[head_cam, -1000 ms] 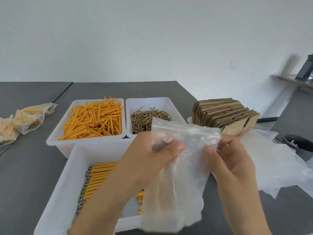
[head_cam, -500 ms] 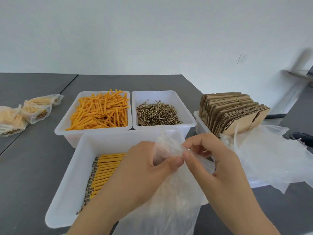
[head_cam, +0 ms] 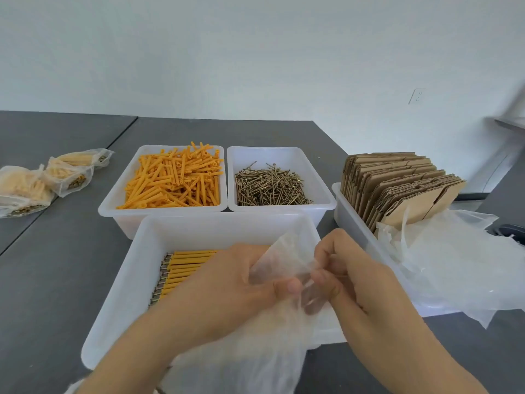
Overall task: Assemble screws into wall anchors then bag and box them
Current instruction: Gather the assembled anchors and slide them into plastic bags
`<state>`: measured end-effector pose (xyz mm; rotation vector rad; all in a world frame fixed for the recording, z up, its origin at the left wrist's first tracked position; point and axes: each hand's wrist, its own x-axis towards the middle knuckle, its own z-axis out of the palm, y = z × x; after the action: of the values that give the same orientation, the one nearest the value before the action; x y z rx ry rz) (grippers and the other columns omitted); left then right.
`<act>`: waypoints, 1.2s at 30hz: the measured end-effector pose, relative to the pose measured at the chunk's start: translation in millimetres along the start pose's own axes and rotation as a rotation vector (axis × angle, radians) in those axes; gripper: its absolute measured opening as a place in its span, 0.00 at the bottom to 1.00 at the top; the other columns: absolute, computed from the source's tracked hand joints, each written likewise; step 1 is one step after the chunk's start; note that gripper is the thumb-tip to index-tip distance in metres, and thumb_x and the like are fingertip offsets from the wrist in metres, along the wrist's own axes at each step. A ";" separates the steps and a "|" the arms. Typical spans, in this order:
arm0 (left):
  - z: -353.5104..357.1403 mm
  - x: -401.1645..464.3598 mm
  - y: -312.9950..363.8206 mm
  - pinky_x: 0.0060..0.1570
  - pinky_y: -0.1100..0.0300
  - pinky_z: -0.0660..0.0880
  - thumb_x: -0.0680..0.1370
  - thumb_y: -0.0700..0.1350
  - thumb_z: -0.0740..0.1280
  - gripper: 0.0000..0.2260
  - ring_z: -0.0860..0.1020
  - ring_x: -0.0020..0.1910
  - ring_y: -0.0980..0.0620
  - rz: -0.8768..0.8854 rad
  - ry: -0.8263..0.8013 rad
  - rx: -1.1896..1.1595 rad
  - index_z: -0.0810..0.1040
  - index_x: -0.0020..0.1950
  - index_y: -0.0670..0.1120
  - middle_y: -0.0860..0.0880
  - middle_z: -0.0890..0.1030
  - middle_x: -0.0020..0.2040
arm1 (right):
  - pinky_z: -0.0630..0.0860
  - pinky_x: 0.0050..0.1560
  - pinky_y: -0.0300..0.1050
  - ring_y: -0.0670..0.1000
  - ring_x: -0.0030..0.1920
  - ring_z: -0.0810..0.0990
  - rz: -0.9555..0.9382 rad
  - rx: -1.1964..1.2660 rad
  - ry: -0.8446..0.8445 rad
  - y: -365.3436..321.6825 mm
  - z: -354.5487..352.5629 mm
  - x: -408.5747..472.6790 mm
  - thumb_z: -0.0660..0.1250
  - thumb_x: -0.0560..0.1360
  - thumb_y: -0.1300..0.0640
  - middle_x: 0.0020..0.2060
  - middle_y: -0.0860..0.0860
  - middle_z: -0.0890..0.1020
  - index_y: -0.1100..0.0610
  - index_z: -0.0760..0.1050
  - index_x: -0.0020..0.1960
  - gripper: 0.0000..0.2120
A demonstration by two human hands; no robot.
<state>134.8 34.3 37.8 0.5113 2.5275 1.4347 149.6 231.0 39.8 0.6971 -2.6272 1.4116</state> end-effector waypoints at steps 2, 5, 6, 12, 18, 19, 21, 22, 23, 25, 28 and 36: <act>-15.4 -0.9 -2.5 0.48 0.57 0.77 0.69 0.68 0.69 0.15 0.80 0.43 0.61 -0.123 0.107 0.166 0.79 0.50 0.62 0.58 0.83 0.44 | 0.82 0.41 0.58 0.54 0.38 0.85 0.109 0.200 -0.046 1.1 -3.5 5.4 0.56 0.83 0.63 0.42 0.50 0.86 0.48 0.64 0.42 0.14; -41.1 4.3 -5.5 0.56 0.55 0.74 0.72 0.68 0.65 0.23 0.76 0.55 0.59 -0.238 0.436 0.818 0.69 0.65 0.65 0.61 0.78 0.55 | 0.83 0.35 0.55 0.64 0.41 0.86 0.229 0.551 -0.079 4.9 -12.9 21.6 0.51 0.84 0.62 0.49 0.55 0.85 0.50 0.61 0.39 0.16; -46.4 6.1 -7.0 0.60 0.51 0.71 0.71 0.72 0.61 0.30 0.74 0.62 0.55 -0.195 0.517 0.951 0.63 0.70 0.64 0.61 0.75 0.62 | 0.82 0.34 0.55 0.65 0.42 0.85 0.231 0.592 -0.088 6.3 -15.0 28.7 0.51 0.85 0.61 0.51 0.56 0.85 0.50 0.61 0.40 0.15; -27.1 26.4 -20.9 0.75 0.36 0.46 0.58 0.80 0.66 0.60 0.51 0.77 0.55 0.126 0.110 0.792 0.30 0.75 0.65 0.58 0.53 0.77 | 0.83 0.37 0.54 0.66 0.51 0.84 0.284 0.948 -0.265 16.9 6.9 78.0 0.54 0.84 0.61 0.57 0.58 0.83 0.56 0.64 0.49 0.05; -22.3 57.6 -51.0 0.68 0.47 0.62 0.72 0.68 0.60 0.44 0.69 0.69 0.54 0.174 0.201 1.029 0.44 0.80 0.52 0.56 0.66 0.72 | 0.83 0.50 0.55 0.59 0.49 0.84 0.522 1.183 -0.334 36.9 35.4 97.2 0.55 0.83 0.64 0.52 0.63 0.81 0.63 0.71 0.53 0.07; -25.1 60.8 -56.0 0.64 0.49 0.64 0.73 0.66 0.61 0.40 0.72 0.65 0.54 0.157 0.177 1.053 0.49 0.80 0.52 0.56 0.68 0.70 | 0.81 0.54 0.56 0.60 0.52 0.83 0.525 1.180 -0.344 40.9 33.9 97.9 0.56 0.83 0.62 0.56 0.64 0.80 0.62 0.70 0.55 0.06; -30.1 65.0 -66.4 0.59 0.51 0.67 0.74 0.60 0.65 0.34 0.75 0.61 0.52 0.051 0.050 1.086 0.58 0.76 0.52 0.56 0.72 0.67 | 0.81 0.54 0.53 0.60 0.52 0.82 0.542 1.019 -0.287 47.9 29.6 100.9 0.59 0.82 0.60 0.57 0.63 0.80 0.60 0.70 0.55 0.04; -31.8 66.3 -71.8 0.58 0.51 0.69 0.74 0.59 0.66 0.32 0.75 0.61 0.51 -0.017 -0.020 1.070 0.59 0.75 0.53 0.55 0.73 0.66 | 0.82 0.50 0.50 0.58 0.50 0.83 0.539 0.810 -0.231 51.8 27.4 101.0 0.61 0.82 0.60 0.56 0.61 0.82 0.59 0.69 0.54 0.03; -32.9 67.2 -77.4 0.59 0.50 0.69 0.74 0.58 0.67 0.32 0.75 0.61 0.50 -0.072 -0.068 1.040 0.60 0.75 0.53 0.55 0.73 0.66 | 0.82 0.48 0.47 0.54 0.47 0.84 0.504 0.523 -0.191 55.7 25.7 99.7 0.61 0.82 0.59 0.54 0.59 0.82 0.57 0.69 0.54 0.02; -31.8 67.7 -89.9 0.61 0.50 0.69 0.73 0.59 0.68 0.35 0.74 0.63 0.50 -0.134 -0.110 0.984 0.58 0.76 0.54 0.55 0.72 0.67 | 0.80 0.46 0.42 0.49 0.46 0.82 0.343 -0.066 -0.204 63.5 24.7 93.3 0.62 0.81 0.57 0.51 0.51 0.81 0.52 0.69 0.57 0.05; -26.1 66.9 -108.1 0.64 0.49 0.67 0.70 0.64 0.69 0.42 0.71 0.66 0.49 -0.193 -0.158 0.917 0.53 0.78 0.56 0.54 0.71 0.70 | 0.77 0.50 0.42 0.48 0.50 0.77 0.126 -0.638 -0.395 76.3 36.7 82.5 0.62 0.81 0.53 0.51 0.47 0.77 0.51 0.71 0.58 0.06; -26.3 64.9 -116.9 0.63 0.46 0.70 0.66 0.66 0.74 0.51 0.75 0.61 0.49 -0.194 -0.144 0.582 0.42 0.76 0.63 0.53 0.73 0.66 | 0.69 0.59 0.47 0.53 0.59 0.72 -0.076 -1.145 -0.474 92.0 61.6 80.9 0.62 0.80 0.55 0.58 0.51 0.74 0.52 0.71 0.62 0.11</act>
<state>42.6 -16.7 -48.7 0.4143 2.7587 0.5611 46.8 196.2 -44.0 0.9441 -3.0061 -0.4359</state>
